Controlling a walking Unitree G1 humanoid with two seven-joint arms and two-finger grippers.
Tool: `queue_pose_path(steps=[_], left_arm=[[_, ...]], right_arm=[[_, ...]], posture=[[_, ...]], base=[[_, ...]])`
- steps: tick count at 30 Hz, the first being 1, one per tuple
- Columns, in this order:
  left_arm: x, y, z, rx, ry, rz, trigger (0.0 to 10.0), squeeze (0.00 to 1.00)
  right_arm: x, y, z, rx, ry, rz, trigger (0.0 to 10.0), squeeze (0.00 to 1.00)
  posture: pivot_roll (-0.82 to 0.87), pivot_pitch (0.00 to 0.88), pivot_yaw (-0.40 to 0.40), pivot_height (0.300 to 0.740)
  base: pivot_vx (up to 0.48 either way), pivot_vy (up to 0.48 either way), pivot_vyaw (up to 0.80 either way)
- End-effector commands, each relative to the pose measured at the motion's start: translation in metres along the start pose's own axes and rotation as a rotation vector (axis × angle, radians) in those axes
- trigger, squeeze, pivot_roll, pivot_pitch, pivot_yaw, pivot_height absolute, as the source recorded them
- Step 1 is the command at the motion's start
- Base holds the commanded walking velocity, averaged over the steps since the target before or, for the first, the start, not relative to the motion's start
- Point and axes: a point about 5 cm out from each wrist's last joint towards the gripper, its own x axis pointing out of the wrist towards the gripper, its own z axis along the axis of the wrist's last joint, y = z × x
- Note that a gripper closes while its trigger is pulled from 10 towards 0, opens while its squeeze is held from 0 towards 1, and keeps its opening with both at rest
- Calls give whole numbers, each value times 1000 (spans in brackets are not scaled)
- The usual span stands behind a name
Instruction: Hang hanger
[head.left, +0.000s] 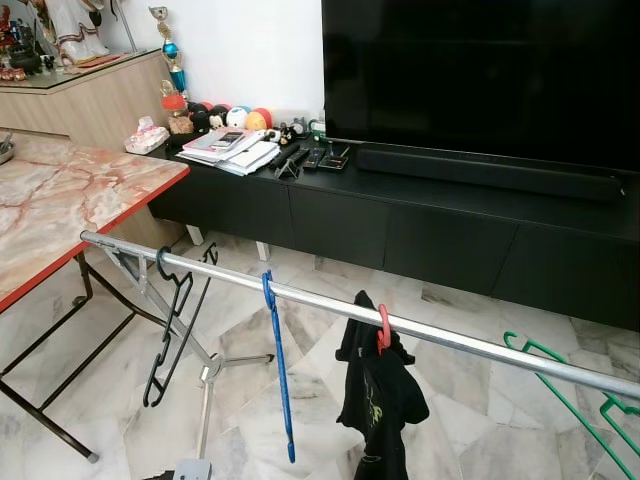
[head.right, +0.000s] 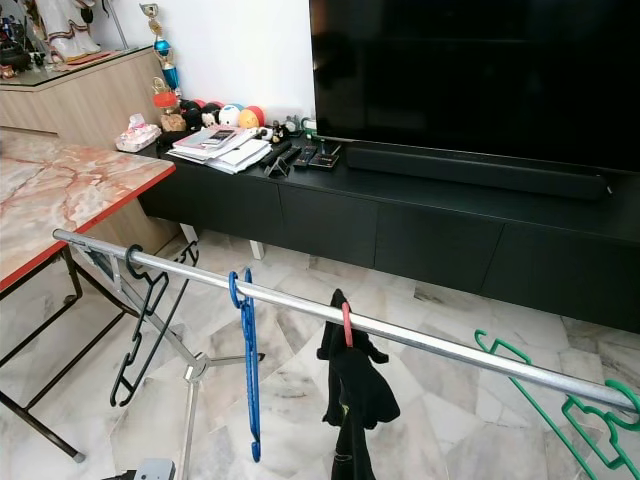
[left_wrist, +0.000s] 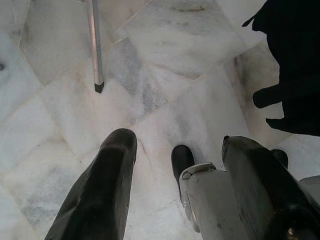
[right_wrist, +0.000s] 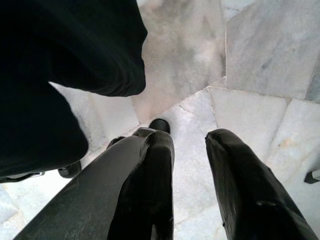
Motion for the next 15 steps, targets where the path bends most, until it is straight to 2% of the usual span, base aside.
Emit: queue_pose_path(steps=[1,15], left_arm=[[-1,0,-5,17,27,-6,10000,0],[0,-7,-7,18,47,-8,10000,0]], right_arm=[[0,2,-2,22,1,6,10000,0],[0,2,-1,35,-8,11,10000,0]], posture=[[35,0,42,740],[36,4,38,740]], base=[[0,0,0],[0,0,0]])
